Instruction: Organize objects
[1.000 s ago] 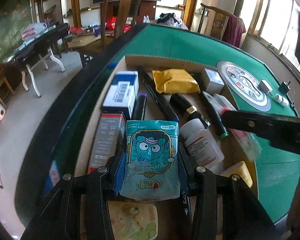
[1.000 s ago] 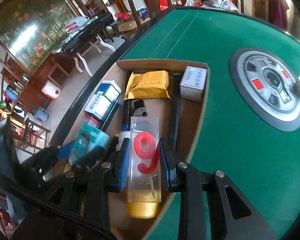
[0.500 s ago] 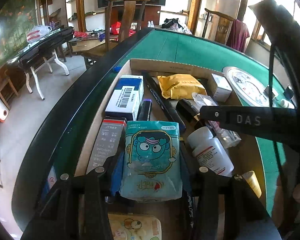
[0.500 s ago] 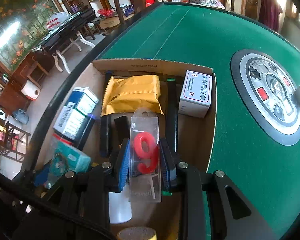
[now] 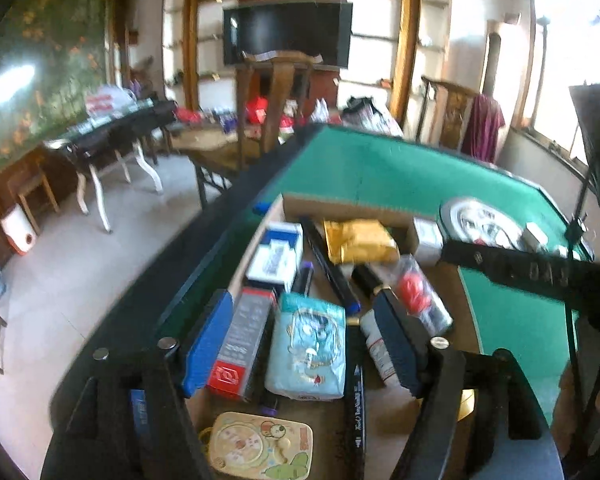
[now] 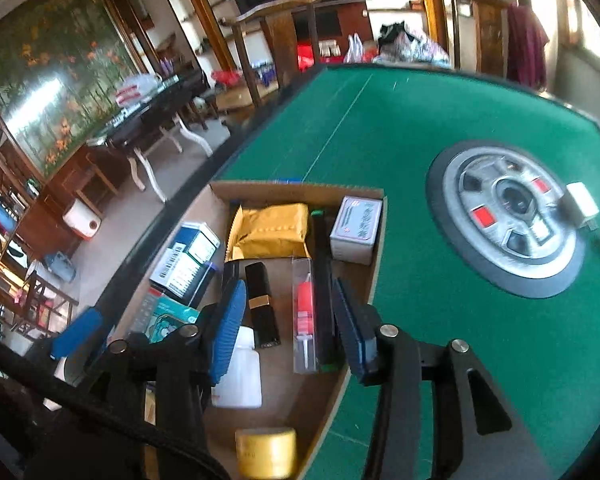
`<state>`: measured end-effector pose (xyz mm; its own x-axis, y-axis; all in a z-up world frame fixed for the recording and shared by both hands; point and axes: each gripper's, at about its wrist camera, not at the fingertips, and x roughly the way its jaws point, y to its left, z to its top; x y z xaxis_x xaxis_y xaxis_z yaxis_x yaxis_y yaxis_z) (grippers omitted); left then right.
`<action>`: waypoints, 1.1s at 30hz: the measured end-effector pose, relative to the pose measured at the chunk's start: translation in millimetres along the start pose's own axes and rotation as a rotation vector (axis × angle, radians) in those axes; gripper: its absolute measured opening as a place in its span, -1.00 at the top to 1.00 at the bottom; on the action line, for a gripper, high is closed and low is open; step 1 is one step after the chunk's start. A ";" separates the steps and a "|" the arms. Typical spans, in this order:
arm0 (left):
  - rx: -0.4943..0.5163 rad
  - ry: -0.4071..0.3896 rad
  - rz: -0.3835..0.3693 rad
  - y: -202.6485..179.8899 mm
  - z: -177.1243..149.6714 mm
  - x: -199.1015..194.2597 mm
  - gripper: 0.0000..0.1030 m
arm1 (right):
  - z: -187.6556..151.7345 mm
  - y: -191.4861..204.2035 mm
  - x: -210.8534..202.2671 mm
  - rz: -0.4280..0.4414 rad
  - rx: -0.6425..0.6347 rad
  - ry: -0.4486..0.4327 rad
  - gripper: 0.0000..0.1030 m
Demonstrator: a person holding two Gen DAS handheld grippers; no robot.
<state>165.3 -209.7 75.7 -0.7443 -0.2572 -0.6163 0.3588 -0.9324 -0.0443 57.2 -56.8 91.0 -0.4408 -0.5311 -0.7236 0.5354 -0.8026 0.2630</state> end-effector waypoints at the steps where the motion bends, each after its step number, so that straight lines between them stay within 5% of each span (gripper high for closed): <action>1: -0.003 -0.021 0.017 -1.0 2.0 -7.0 -0.45 | 1.4 2.7 -2.4 -0.001 -0.002 -0.008 0.15; 6: -0.005 -0.139 0.116 -9.0 8.3 -41.3 -0.60 | -9.7 0.1 -19.8 -0.002 0.002 -0.038 0.15; 8: -0.007 -0.176 0.153 -11.8 9.2 -52.5 -0.83 | -14.2 -0.9 -27.4 -0.008 0.002 -0.045 0.15; 12: -0.015 -0.225 0.139 -15.6 8.9 -71.5 -0.96 | -24.2 -7.5 -41.1 -0.006 0.009 -0.060 0.15; 19: -0.033 -0.221 0.185 -18.2 8.7 -80.1 -0.97 | -45.4 -4.3 -51.2 -0.014 -0.010 -0.062 0.12; 24: -0.068 -0.174 0.108 -11.4 6.8 -76.5 -0.97 | -56.7 1.2 -52.4 -0.011 -0.031 -0.059 0.11; 33: -0.040 -0.180 0.137 -7.7 4.7 -76.8 -0.97 | -69.8 13.5 -46.0 -0.032 -0.070 -0.045 0.11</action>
<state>217.1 -184.0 127.0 -0.7742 -0.4256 -0.4684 0.4829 -0.8757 -0.0026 135.0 -24.3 83.3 -0.4898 -0.5184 -0.7010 0.5689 -0.7993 0.1936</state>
